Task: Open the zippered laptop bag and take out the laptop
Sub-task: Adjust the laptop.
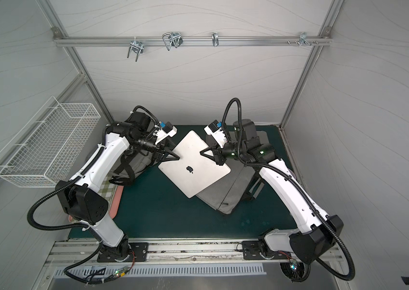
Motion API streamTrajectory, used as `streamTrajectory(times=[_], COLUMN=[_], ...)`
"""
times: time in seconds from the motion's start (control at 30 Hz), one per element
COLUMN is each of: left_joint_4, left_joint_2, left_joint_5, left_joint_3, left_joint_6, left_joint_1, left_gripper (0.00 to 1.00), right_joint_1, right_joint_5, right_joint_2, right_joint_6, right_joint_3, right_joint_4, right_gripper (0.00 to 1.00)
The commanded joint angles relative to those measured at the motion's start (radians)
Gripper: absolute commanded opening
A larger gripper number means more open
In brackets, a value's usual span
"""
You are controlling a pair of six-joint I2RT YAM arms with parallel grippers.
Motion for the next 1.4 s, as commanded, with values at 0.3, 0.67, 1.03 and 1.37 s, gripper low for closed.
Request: streamTrajectory(times=[0.3, 0.67, 1.03, 1.37], left_joint_4=[-0.135, -0.118, 0.082, 0.524], left_joint_2=[-0.027, -0.061, -0.133, -0.343], left_joint_5=[0.081, 0.063, 0.096, 0.061], left_joint_3=[-0.001, -0.011, -0.040, -0.344], left_joint_6=[0.031, -0.096, -0.441, -0.933], left_joint_1=[-0.041, -0.045, -0.046, -0.048], left_gripper=[0.49, 0.09, 0.00, 0.00], right_joint_1=[-0.037, -0.080, -0.095, -0.097], right_joint_5=[-0.251, -0.280, -0.265, -0.236], right_joint_2=[0.035, 0.095, 0.120, 0.150], right_joint_6=[-0.077, -0.095, -0.130, -0.109], right_joint_3=[0.105, 0.113, 0.091, 0.093], right_joint_4=[0.101, 0.105, 0.142, 0.170], right_gripper=[0.00, 0.00, 0.20, 0.42])
